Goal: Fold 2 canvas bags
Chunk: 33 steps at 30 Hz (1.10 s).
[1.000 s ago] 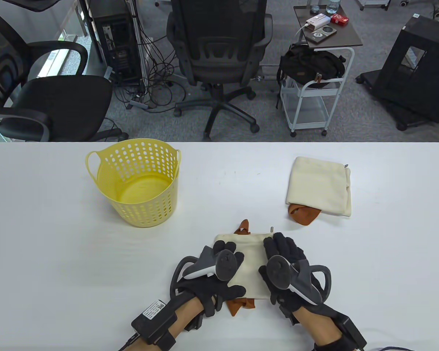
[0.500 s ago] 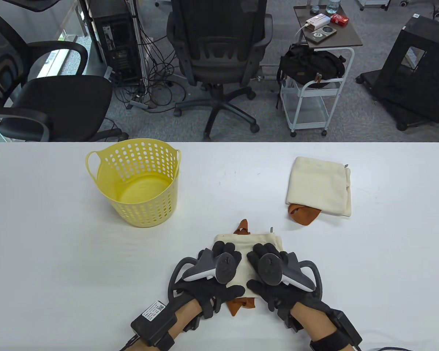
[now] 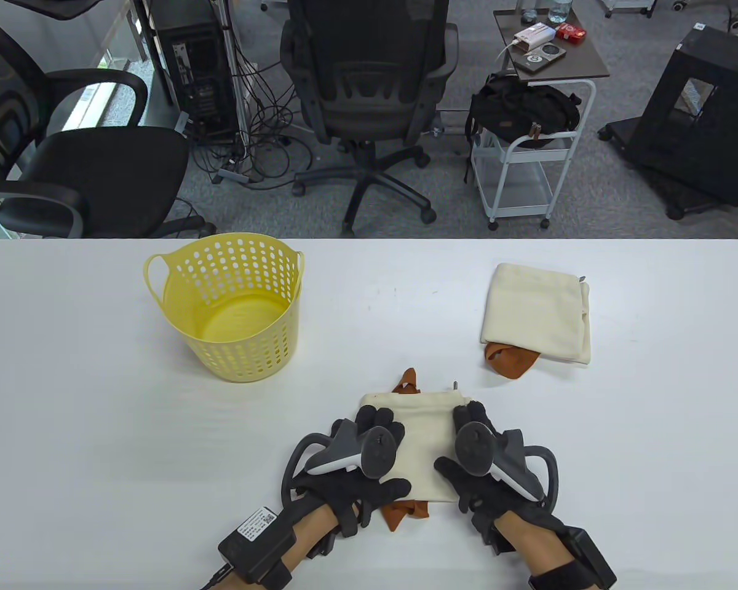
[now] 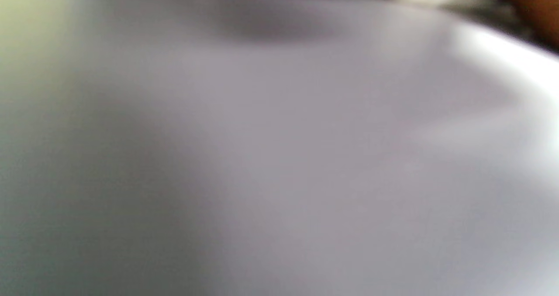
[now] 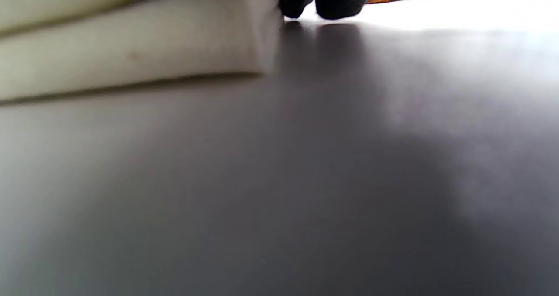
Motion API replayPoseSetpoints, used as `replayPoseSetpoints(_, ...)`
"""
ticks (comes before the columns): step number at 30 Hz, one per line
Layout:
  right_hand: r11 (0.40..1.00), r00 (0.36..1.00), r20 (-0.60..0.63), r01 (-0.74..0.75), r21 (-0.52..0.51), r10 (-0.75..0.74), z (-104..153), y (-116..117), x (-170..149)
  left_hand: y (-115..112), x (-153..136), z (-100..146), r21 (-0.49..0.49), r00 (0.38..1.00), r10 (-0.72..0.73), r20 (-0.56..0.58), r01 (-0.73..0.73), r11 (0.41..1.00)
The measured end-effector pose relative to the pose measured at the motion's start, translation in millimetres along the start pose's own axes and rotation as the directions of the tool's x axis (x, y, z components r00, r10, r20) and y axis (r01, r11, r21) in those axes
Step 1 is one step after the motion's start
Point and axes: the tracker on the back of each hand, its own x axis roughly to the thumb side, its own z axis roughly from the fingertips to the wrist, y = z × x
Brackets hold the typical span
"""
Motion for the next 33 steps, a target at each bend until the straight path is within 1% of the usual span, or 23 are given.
replayPoseSetpoints(3, 0.998, 0.998, -0.030, -0.057, -0.021, 0.056, 2.1, 0.8, 6.2, 3.1, 0.3, 3.0, 0.018, 1.000, 0.002, 0.001, -0.002, 1.000)
replayPoseSetpoints(6, 0.999, 0.998, -0.051, -0.037, -0.002, 0.037, 2.4, 0.9, 5.5, 8.1, -6.1, 11.9, 0.023, 1.000, -0.005, -0.025, 0.005, 1.000)
replayPoseSetpoints(9, 1.000, 0.997, -0.069, -0.028, 0.009, 0.029, 1.8, -0.1, 3.9, 16.7, -22.8, 34.9, 0.098, 0.997, -0.044, -0.066, 0.051, 0.994)
replayPoseSetpoints(11, 0.999, 0.997, -0.078, -0.023, 0.027, 0.025, 0.4, -1.1, 3.1, 20.4, -42.9, 57.8, 0.167, 0.990, -0.063, -0.123, 0.084, 0.982)
replayPoseSetpoints(13, 0.999, 0.996, -0.083, -0.010, 0.037, 0.013, -0.3, -1.9, 3.4, 20.4, -61.4, 75.6, 0.197, 0.986, -0.056, -0.160, 0.087, 0.976)
replayPoseSetpoints(15, 0.998, 0.995, -0.099, 0.004, 0.058, 0.002, -1.3, -2.2, 2.6, 19.5, -84.8, 93.1, 0.211, 0.980, -0.014, -0.197, 0.057, 0.976)
replayPoseSetpoints(20, 0.998, 0.993, -0.116, 0.032, 0.056, -0.025, -4.1, -3.5, 2.3, 15.2, -136.4, 120.7, 0.264, 0.957, 0.094, -0.273, -0.019, 0.964)
replayPoseSetpoints(22, 0.998, 0.991, -0.127, 0.044, 0.038, -0.039, -5.3, -5.5, 3.0, 12.5, -149.0, 126.6, 0.281, 0.951, 0.129, -0.282, -0.046, 0.959)
replayPoseSetpoints(25, 0.999, 0.990, -0.136, 0.040, 0.010, -0.038, -6.5, -7.9, 5.7, 9.8, -157.2, 130.5, 0.300, 0.946, 0.146, -0.290, -0.055, 0.952)
replayPoseSetpoints(27, 1.000, 0.989, -0.143, 0.031, 0.001, -0.030, -6.3, -9.5, 7.6, 8.1, -159.2, 130.7, 0.308, 0.946, 0.147, -0.291, -0.053, 0.950)
replayPoseSetpoints(33, 0.998, 0.986, -0.157, 0.055, -0.023, -0.058, -5.7, -9.7, 7.8, 6.3, -158.7, 126.5, 0.291, 0.947, 0.147, -0.284, -0.061, 0.955)
